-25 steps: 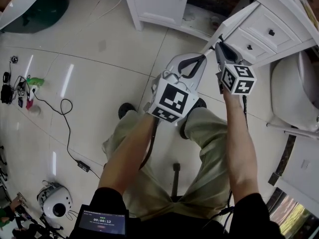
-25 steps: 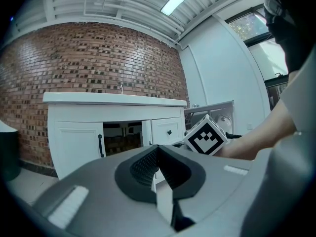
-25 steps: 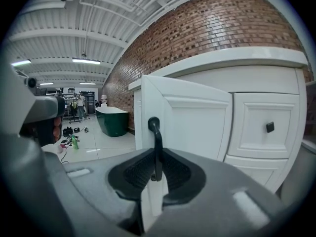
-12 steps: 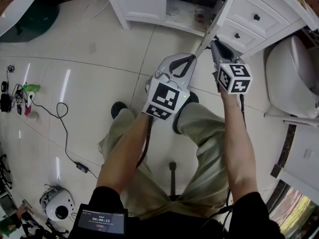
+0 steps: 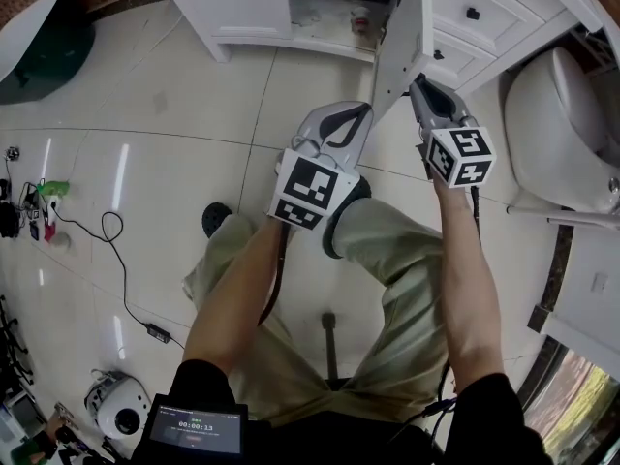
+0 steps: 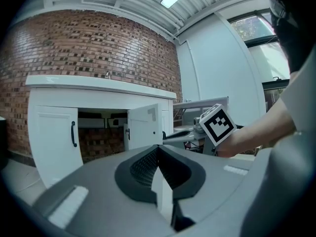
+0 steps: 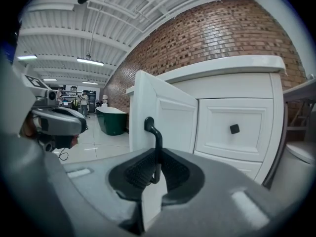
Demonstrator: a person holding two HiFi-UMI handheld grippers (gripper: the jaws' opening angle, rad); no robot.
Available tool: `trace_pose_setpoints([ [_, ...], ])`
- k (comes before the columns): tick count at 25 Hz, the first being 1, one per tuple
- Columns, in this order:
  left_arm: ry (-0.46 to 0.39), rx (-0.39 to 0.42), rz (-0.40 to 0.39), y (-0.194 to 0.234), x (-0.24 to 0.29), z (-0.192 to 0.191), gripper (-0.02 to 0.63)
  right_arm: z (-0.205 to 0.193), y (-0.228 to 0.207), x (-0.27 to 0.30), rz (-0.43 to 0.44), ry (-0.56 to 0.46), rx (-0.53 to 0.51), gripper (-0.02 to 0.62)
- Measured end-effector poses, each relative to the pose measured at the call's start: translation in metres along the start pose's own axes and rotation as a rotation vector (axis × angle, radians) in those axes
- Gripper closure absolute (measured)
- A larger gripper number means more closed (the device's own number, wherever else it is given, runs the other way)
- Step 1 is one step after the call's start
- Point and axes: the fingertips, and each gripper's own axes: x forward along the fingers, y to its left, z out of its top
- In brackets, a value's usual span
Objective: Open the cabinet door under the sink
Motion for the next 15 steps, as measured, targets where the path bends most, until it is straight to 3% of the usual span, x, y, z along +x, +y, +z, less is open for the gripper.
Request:
trace_pose_setpoints([
  [15, 0.019, -0.042, -0.010, -0.013, 0.022, -0.013, 0.589, -0.002, -0.004, -0.004, 0.024, -0.022, -0.029, 0.575],
])
